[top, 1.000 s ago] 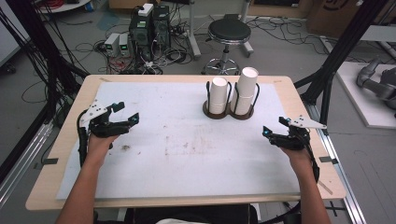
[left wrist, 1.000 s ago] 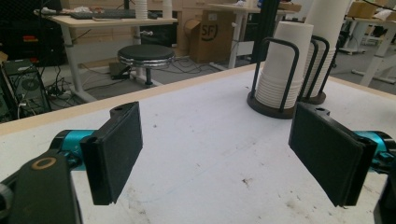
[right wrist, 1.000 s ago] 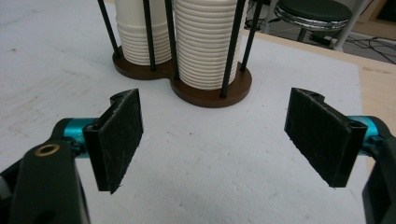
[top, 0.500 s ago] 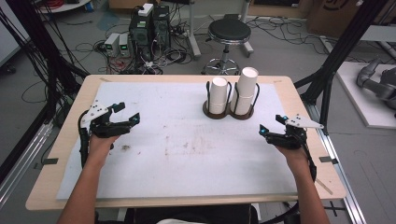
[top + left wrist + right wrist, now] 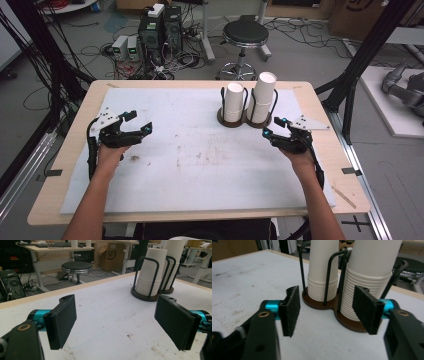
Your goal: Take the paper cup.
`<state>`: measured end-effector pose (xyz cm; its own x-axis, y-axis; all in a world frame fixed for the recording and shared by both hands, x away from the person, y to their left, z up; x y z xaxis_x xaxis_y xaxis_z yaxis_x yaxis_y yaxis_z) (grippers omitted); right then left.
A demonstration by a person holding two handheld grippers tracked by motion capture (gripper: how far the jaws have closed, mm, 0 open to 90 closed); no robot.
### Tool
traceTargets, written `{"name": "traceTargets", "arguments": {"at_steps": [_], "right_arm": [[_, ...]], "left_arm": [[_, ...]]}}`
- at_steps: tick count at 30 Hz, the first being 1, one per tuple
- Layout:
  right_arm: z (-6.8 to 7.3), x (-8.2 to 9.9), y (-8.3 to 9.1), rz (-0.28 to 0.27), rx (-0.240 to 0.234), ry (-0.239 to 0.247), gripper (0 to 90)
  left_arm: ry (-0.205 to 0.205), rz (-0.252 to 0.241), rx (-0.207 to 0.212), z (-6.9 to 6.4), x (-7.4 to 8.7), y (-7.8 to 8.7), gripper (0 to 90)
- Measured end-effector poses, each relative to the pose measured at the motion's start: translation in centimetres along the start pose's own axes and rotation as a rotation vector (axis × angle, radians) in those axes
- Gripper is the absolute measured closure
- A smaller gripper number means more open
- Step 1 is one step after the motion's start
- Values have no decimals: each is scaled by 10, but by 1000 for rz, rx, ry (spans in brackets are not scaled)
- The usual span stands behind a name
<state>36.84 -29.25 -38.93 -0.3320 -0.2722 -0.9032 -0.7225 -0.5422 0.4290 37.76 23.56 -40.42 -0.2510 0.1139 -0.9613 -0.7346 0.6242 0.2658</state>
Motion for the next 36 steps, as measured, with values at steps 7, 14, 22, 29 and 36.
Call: {"name": "traceTargets", "arguments": {"at_steps": [7, 14, 22, 29, 36], "right_arm": [[9, -11, -12, -14, 1, 46, 696], [17, -22, -31, -14, 5, 62, 817], [25, -30, -49, -12, 5, 98, 900], [23, -26, -63, 9, 11, 80, 900], [17, -25, -74, 12, -28, 26, 900]], "left_arm": [[-2, -2, 6, -3, 0, -2, 179], [-3, 5, 7, -4, 0, -2, 181], [10, 3, -1, -2, 1, -1, 181], [4, 11, 2, -3, 2, -3, 181], [0, 14, -2, -3, 2, -4, 181]]}}
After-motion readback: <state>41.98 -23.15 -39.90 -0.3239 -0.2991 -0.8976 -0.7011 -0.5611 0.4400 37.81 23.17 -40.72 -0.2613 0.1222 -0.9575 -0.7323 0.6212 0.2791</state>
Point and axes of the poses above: each handheld gripper's, and its own axes: y roughly backward along the jaws, x roughly out of its underside, z roughly to its left, the point moved 1 cm from there along -y, roughly forward along the jaws, and after that the axes turned 5 degrees about z, right-handed, at the moved point
